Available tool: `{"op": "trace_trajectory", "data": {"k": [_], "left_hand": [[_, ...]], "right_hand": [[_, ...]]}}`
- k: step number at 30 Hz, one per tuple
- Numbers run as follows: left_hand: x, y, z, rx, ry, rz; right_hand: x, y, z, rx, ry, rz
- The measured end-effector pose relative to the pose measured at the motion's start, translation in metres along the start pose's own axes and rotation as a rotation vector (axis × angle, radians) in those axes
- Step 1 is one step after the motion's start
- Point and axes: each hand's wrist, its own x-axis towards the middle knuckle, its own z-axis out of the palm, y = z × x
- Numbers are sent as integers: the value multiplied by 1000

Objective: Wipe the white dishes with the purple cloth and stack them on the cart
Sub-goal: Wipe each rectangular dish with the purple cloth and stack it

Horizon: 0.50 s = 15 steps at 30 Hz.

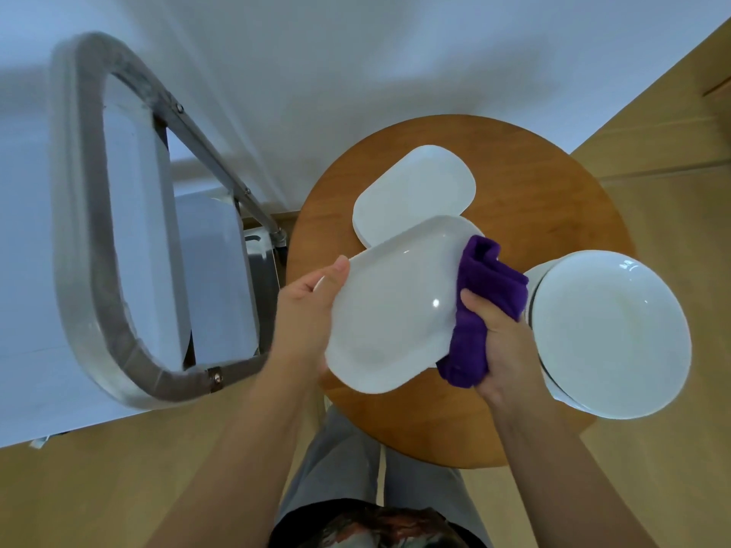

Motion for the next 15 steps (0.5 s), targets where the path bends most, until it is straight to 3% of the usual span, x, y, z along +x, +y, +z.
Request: {"op": "trace_trajectory", "data": {"k": [4, 9, 12, 15], "left_hand": [[-16, -10, 31, -157, 184, 22], [-8, -9, 42, -193, 189, 71], [-8, -10, 36, -175, 52, -71], [-4, -5, 9, -190, -172, -141]], "right_hand": [[-7, 17, 22, -52, -3, 19], [-21, 34, 27, 9, -13, 94], [-22, 28, 17, -23, -68, 268], [-17, 2, -2, -114, -239, 517]]}}
